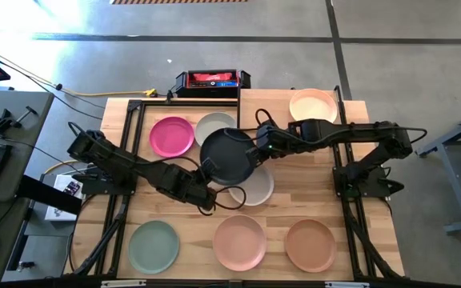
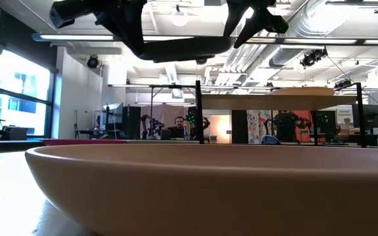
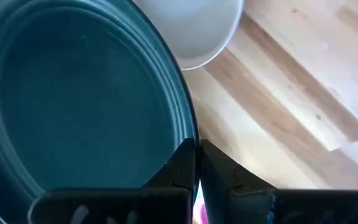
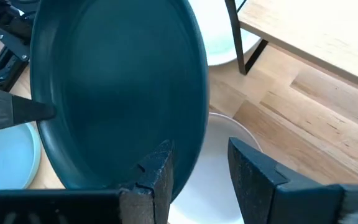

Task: Place and stack plates onto a shelf
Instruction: Move the blue plate to the middle right of the table

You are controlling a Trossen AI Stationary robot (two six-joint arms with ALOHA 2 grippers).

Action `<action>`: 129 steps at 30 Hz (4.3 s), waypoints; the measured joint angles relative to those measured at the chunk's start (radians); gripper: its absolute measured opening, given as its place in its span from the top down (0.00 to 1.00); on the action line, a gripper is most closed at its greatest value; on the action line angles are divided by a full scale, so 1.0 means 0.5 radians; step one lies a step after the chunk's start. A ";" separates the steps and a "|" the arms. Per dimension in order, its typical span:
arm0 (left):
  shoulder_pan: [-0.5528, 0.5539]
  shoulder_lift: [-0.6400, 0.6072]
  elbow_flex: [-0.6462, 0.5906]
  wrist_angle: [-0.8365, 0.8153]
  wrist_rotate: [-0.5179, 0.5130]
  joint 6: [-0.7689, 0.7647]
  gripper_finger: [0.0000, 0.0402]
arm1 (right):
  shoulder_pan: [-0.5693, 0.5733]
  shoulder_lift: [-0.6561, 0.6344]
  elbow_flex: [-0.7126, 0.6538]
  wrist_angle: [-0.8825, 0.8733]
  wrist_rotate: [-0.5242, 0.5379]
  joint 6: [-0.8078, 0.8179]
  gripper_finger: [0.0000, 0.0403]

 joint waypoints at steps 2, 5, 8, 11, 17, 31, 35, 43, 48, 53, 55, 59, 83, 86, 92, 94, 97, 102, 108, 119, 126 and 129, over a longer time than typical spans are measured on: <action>0.001 0.000 0.000 -0.005 -0.014 0.034 1.00 | 0.001 0.000 0.000 0.000 0.000 0.000 0.68; 0.000 0.000 0.000 -0.001 -0.038 0.070 1.00 | 0.001 0.000 0.000 0.000 0.000 0.000 0.68; 0.000 0.000 0.000 0.005 -0.066 0.086 1.00 | 0.001 0.000 0.000 0.000 0.000 0.000 0.69; 0.000 0.000 0.000 0.005 -0.130 0.088 1.00 | 0.001 0.000 0.000 0.000 0.000 0.000 0.71; 0.001 0.000 0.000 0.005 -0.142 0.088 1.00 | 0.001 0.000 0.000 0.000 0.000 0.001 0.80; 0.000 0.000 0.000 0.012 -0.150 0.069 0.97 | 0.000 0.000 0.000 0.007 0.007 0.095 0.99; 0.000 0.000 0.000 0.027 -0.146 0.049 0.96 | 0.001 0.000 0.000 0.005 0.006 0.097 1.00; -0.001 0.000 -0.002 0.099 -0.134 -0.018 0.96 | -0.001 0.000 0.000 -0.003 0.007 0.108 1.00; -0.001 0.000 -0.002 0.106 -0.108 -0.185 0.96 | 0.000 0.000 0.000 -0.015 0.005 0.108 1.00; 0.002 0.000 -0.002 0.116 -0.029 -0.336 0.96 | 0.001 0.000 0.000 -0.026 0.015 0.113 1.00; 0.004 0.000 -0.002 0.120 0.013 -0.384 0.96 | 0.001 0.000 0.000 -0.027 0.014 0.113 1.00; 0.035 0.000 -0.001 0.122 0.119 -0.498 0.96 | 0.001 0.000 0.000 -0.028 0.015 0.113 1.00; 0.173 0.000 0.000 0.156 0.422 -1.001 0.78 | -0.026 0.001 0.000 -0.078 0.009 0.112 1.00; 0.174 0.000 0.000 0.156 0.432 -1.043 0.72 | -0.026 0.001 0.000 -0.099 0.007 0.112 1.00; 0.141 -0.001 0.071 0.146 0.437 -1.038 0.67 | -0.039 -0.021 0.003 -0.176 0.006 0.109 1.00; 0.138 -0.001 0.121 0.138 0.438 -1.044 0.67 | -0.052 -0.032 0.005 -0.263 0.020 0.145 1.00; 0.138 -0.002 0.203 0.127 0.444 -1.073 0.67 | -0.065 -0.048 0.005 -0.407 0.038 0.163 1.00; 0.143 -0.003 0.295 0.105 0.442 -1.067 0.67 | -0.066 -0.091 0.005 -0.570 0.016 0.179 1.00; 0.143 -0.003 0.327 0.018 0.436 -1.109 0.67 | -0.031 -0.214 0.005 -0.923 -0.087 0.159 1.00; 0.143 -0.003 0.327 -0.069 0.415 -1.188 0.67 | 0.157 -0.607 -0.143 -1.181 -0.057 0.351 1.00; 0.143 -0.003 0.327 -0.069 0.415 -1.188 0.67 | 0.228 -1.001 -0.650 -1.032 -0.075 0.718 1.00; 0.143 -0.003 0.327 -0.068 0.415 -1.188 0.67 | 0.230 -1.183 -0.878 -0.882 -0.147 0.839 1.00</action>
